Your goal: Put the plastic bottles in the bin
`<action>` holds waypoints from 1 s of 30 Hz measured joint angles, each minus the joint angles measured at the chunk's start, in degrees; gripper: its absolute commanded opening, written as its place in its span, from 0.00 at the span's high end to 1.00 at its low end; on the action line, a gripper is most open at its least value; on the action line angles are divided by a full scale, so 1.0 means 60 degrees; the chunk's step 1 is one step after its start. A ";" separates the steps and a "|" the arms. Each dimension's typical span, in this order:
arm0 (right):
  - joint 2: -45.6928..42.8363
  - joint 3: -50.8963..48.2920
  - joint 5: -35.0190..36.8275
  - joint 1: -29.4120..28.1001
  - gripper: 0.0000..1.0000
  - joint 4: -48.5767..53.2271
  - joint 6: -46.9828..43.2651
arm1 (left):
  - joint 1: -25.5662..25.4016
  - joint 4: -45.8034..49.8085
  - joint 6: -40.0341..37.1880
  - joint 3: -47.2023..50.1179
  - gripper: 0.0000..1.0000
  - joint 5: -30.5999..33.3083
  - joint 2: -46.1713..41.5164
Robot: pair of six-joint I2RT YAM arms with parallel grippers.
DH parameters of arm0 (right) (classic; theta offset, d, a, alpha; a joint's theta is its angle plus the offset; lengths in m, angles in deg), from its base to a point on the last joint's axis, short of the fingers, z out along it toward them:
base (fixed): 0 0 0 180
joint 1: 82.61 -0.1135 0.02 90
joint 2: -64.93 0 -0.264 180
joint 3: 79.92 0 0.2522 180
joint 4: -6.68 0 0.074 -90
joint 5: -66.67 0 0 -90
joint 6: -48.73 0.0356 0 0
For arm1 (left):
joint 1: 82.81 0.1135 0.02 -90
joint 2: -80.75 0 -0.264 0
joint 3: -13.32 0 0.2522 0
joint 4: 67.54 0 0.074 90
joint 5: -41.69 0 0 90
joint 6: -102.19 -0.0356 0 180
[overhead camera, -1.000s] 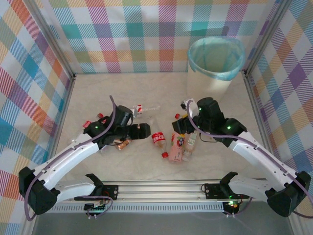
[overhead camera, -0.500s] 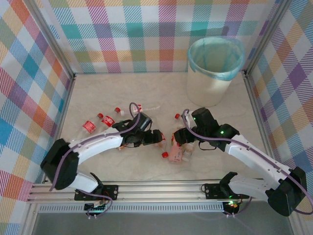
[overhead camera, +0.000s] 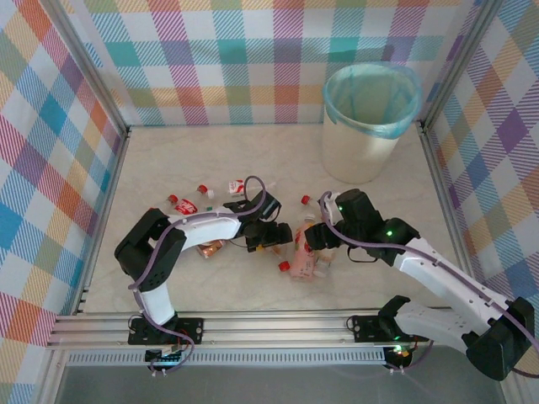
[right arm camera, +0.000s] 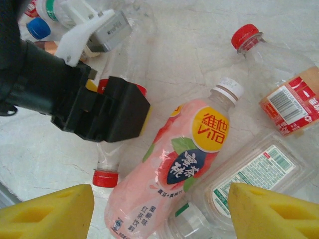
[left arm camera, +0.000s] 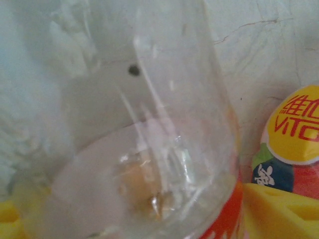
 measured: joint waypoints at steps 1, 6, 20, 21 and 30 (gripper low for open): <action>-0.0022 -0.0033 0.0018 0.0004 0.28 0.0004 -0.0015 | -0.0004 -0.0040 -0.0007 -0.0011 0.23 -0.0033 0.0015; -0.0044 -0.0087 0.0022 0.0004 0.28 0.0011 -0.0073 | 0.0000 0.0091 0.0004 -0.0073 0.33 0.0000 0.0106; 0.0040 0.1060 0.0058 0.0004 0.30 0.0098 -0.0109 | -0.0280 0.1461 -0.1359 -0.0342 0.37 -0.0113 -0.1115; 0.0058 0.1257 0.0058 0.0004 0.31 0.0095 -0.0109 | -0.0317 0.1559 -0.1526 -0.0353 0.37 -0.0149 -0.1388; 0.1053 0.3515 -0.0175 0.0004 0.29 -0.0382 -0.0109 | -0.0379 0.1774 -0.3621 0.0273 0.40 -0.0175 -0.4972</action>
